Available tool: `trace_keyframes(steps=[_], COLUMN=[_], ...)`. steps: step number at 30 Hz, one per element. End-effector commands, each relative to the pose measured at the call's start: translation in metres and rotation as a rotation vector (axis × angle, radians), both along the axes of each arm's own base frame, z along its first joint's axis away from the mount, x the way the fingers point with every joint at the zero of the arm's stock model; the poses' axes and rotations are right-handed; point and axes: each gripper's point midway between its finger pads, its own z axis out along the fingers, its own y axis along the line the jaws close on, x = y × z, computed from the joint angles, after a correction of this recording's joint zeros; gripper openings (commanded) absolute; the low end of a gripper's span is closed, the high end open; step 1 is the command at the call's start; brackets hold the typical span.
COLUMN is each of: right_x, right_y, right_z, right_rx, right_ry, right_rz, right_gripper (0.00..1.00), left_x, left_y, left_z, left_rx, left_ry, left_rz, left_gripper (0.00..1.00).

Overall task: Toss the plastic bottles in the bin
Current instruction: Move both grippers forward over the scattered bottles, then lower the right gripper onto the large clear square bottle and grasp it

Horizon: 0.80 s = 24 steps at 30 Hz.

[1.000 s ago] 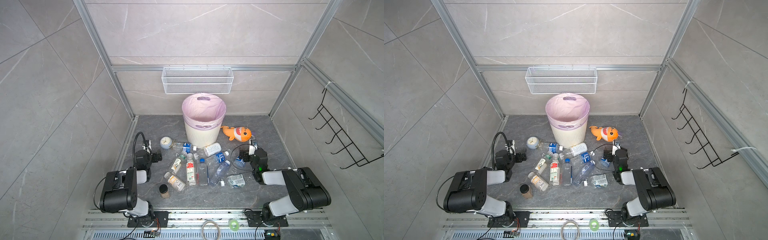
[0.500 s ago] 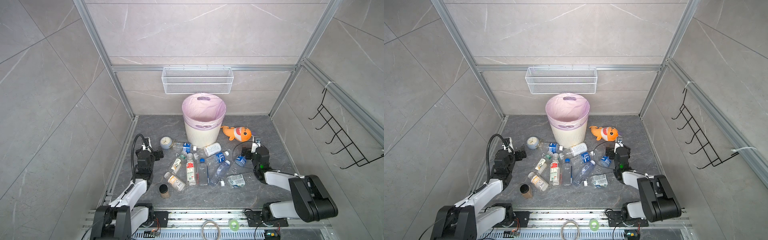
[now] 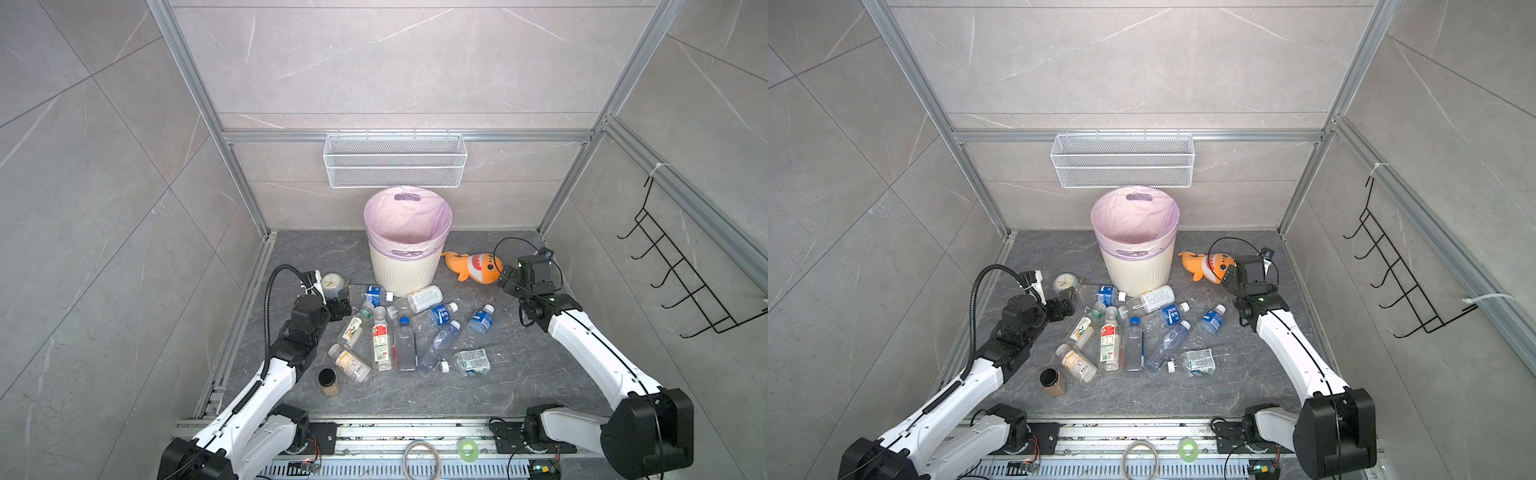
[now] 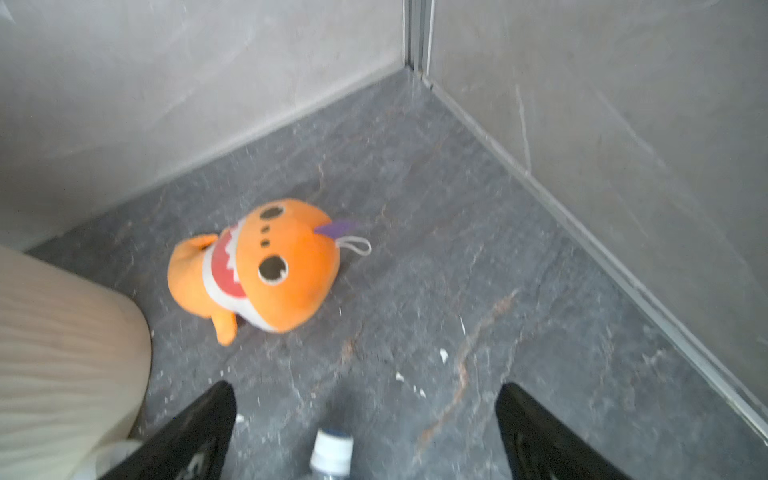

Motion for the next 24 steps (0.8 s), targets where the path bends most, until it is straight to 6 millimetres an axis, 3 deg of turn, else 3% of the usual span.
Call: trace_keyframes(steps=[1, 6, 13, 20, 24], right_x=[-0.043, -0.081, -0.118, -0.146, -0.162], right_y=[0.018, 0.048, 0.07, 0.083, 0.09], right_z=[-0.025, -0.033, -0.032, -0.031, -0.04], right_rx=[0.081, 0.119, 0.128, 0.171, 0.201], right_ry=[0.158, 0.189, 0.22, 0.251, 0.284], right_rz=[0.047, 0.128, 0.183, 0.198, 0.195], right_gripper=[1.0, 1.0, 1.0, 0.98, 0.97], left_x=[-0.011, -0.033, -0.062, -0.078, -0.078], left_y=[-0.019, -0.036, -0.028, -0.021, -0.023], left_z=[0.005, -0.012, -0.04, -0.046, -0.046], left_rx=[-0.059, -0.051, -0.015, 0.001, -0.006], left_ry=[0.056, 0.112, 0.14, 0.096, 0.083], left_rz=[-0.074, -0.162, -0.195, -0.212, -0.225], left_gripper=[1.0, 1.0, 0.97, 0.96, 0.96])
